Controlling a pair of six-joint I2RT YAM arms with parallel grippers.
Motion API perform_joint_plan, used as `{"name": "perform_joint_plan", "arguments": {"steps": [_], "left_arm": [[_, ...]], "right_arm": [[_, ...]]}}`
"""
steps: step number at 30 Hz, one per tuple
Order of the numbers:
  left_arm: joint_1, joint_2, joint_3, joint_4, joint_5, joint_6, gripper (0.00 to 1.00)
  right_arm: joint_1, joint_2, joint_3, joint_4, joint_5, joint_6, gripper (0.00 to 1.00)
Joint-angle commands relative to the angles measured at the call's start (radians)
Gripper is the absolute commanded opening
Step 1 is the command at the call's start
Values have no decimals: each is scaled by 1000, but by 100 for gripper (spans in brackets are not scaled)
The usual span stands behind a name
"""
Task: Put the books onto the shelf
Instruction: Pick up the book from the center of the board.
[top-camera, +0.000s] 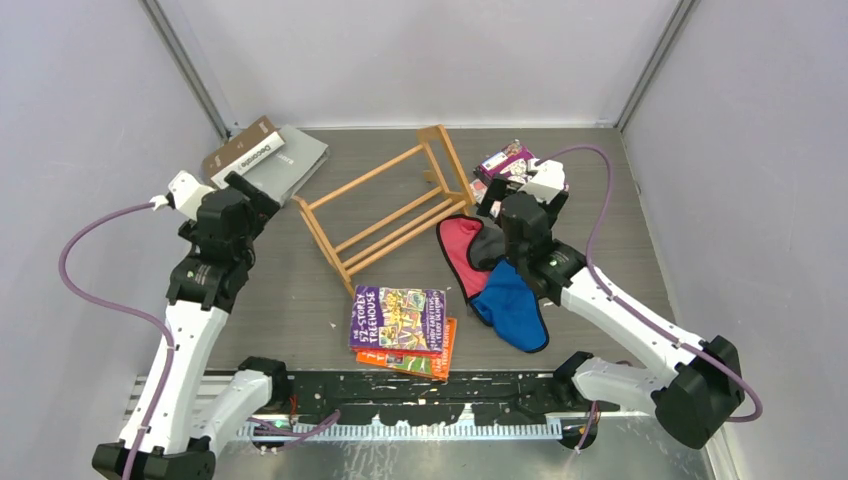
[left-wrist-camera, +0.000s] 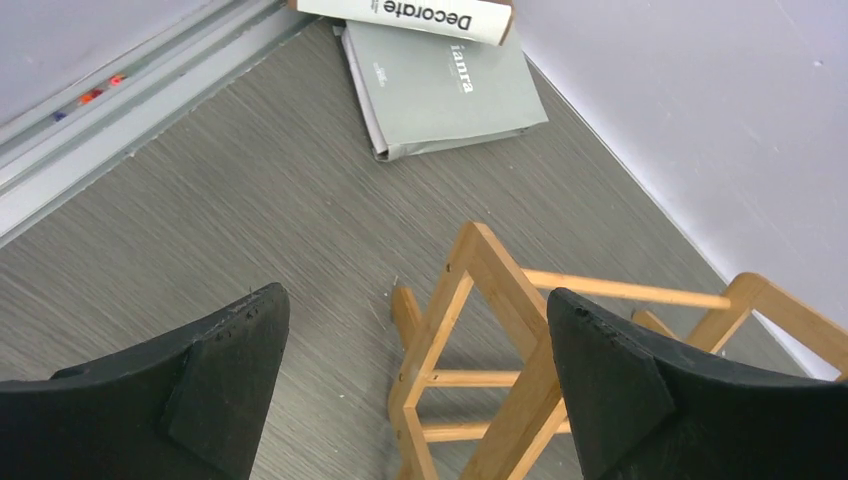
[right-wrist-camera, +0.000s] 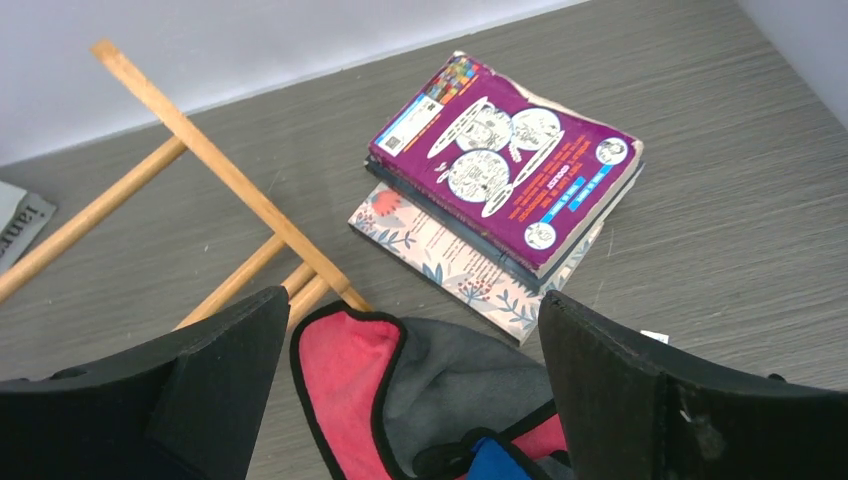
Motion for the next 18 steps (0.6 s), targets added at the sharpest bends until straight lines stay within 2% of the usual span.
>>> {"name": "perform_joint_plan", "arguments": {"steps": [1, 8, 12, 15, 18], "left_arm": [[33, 8, 59, -15, -51, -30, 100], [155, 130, 114, -17, 12, -162, 100], [240, 229, 163, -4, 68, -239, 100], [342, 335, 176, 31, 192, -333, 99], [397, 470, 202, 74, 286, -406, 98]], "right_arm": [[4, -66, 16, 36, 78, 8, 100], [3, -130, -30, 167, 48, -77, 100], [2, -84, -7, 178, 66, -67, 100], [3, -23, 33, 138, 81, -30, 100], [3, -2, 37, 136, 67, -3, 100]]}}
